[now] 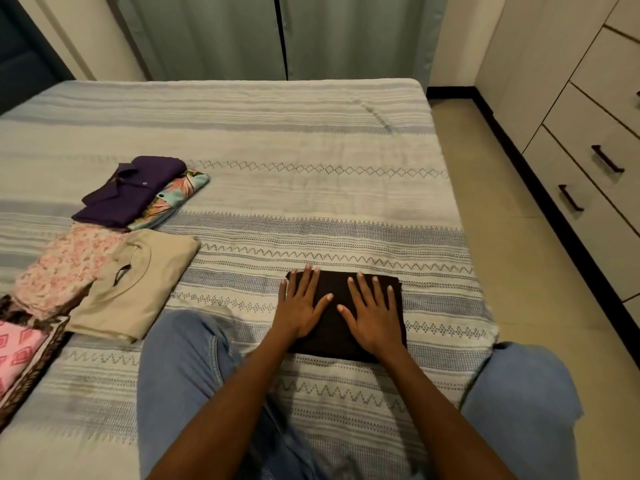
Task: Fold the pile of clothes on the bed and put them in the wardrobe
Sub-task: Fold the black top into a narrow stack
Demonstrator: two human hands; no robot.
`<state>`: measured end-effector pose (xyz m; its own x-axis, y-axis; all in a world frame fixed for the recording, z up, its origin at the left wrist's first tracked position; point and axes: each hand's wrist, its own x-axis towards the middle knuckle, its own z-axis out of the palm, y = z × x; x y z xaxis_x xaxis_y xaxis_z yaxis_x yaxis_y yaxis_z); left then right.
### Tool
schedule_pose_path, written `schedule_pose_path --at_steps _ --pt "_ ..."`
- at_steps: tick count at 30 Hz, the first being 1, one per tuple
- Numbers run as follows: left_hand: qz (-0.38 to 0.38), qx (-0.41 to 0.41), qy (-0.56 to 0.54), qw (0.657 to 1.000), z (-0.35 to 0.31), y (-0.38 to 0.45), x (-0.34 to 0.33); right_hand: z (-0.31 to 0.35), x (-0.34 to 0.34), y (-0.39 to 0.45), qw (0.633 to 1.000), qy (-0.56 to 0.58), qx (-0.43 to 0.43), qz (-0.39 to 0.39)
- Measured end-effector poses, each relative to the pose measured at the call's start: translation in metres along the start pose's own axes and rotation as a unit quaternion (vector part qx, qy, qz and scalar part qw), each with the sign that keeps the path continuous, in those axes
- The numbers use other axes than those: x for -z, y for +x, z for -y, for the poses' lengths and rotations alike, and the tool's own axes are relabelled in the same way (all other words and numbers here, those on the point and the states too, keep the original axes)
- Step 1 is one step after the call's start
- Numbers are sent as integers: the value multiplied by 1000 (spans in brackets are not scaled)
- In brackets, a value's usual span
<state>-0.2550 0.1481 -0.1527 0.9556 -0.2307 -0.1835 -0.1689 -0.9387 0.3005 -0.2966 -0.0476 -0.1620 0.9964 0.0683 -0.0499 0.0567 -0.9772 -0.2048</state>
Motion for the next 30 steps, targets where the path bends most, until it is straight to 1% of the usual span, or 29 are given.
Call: schedule_pose_path --at_steps 3,6,8,10,11,12,14,16,18,20,22,24,26,30 --pt "-3 -2 -6 1000 1 0 -1 1 -2 0 1000 1 -4 -1" --pt "-23 -8 1 1000 -1 2 2 3 2 2 1000 11 -3 -7" --pt "-36 -25 15 999 -1 6 9 3 11 7 999 45 -3 -27" --pt "-32 -41 32 998 -2 12 19 0 22 17 997 55 -7 -45" --pt "-17 -47 37 998 -1 17 25 -3 29 25 998 49 -11 -30" --pt "-2 -54 42 998 -1 23 32 -8 36 34 999 42 -16 9" --pt "20 -70 66 995 -1 35 50 -15 57 52 994 24 -21 107" --pt "70 -82 63 992 -3 41 69 -16 81 65 982 -8 -18 190" --pt "107 -96 40 989 -4 40 80 -12 101 68 971 -42 -12 236" --pt "116 -101 33 988 -1 32 88 -5 112 67 973 -79 6 215" --pt "93 -97 50 990 5 24 95 5 121 65 983 -93 29 158" --pt "48 -75 62 994 15 12 108 19 129 66 991 -78 53 99" --pt "-2 -44 51 998 31 -1 126 38 135 75 993 -57 91 48" --pt "-83 12 7 996 78 -25 162 97 147 106 986 -9 167 19"
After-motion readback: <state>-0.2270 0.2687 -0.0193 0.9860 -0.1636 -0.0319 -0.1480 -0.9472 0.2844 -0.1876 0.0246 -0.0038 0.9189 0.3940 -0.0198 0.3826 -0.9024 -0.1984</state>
